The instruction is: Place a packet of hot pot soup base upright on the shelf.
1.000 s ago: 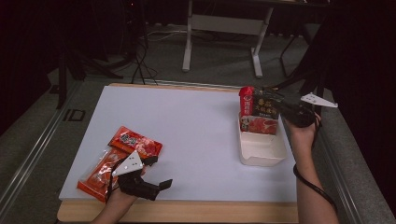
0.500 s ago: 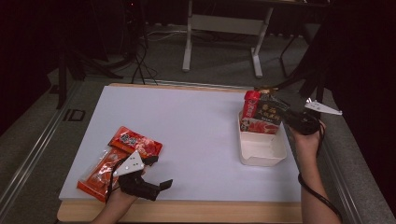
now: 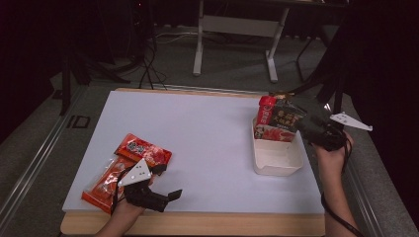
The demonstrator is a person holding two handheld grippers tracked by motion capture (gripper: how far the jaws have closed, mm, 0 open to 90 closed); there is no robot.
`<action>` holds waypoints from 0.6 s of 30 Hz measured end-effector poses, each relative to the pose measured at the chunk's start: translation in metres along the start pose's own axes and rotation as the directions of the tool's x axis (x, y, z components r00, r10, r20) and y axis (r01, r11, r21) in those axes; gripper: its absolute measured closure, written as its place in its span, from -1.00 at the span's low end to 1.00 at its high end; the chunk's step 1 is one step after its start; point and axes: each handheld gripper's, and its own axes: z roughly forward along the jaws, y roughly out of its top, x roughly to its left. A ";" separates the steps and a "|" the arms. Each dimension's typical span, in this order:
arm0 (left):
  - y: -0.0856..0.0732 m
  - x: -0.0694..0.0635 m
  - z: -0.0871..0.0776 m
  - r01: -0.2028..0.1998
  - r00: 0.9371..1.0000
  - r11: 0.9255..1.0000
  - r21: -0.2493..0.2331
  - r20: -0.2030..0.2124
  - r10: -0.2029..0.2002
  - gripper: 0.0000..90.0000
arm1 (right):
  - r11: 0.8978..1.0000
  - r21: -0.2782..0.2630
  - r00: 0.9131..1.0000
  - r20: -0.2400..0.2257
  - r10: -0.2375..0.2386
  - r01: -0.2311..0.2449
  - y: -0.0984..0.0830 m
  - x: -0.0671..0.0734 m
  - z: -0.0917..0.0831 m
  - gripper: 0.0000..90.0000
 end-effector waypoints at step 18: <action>0.008 0.005 -0.006 0.004 1.000 0.998 0.066 0.002 -0.004 -0.93 | 0.995 -0.050 0.980 -0.173 -0.098 0.091 -0.011 0.084 -0.039 -0.68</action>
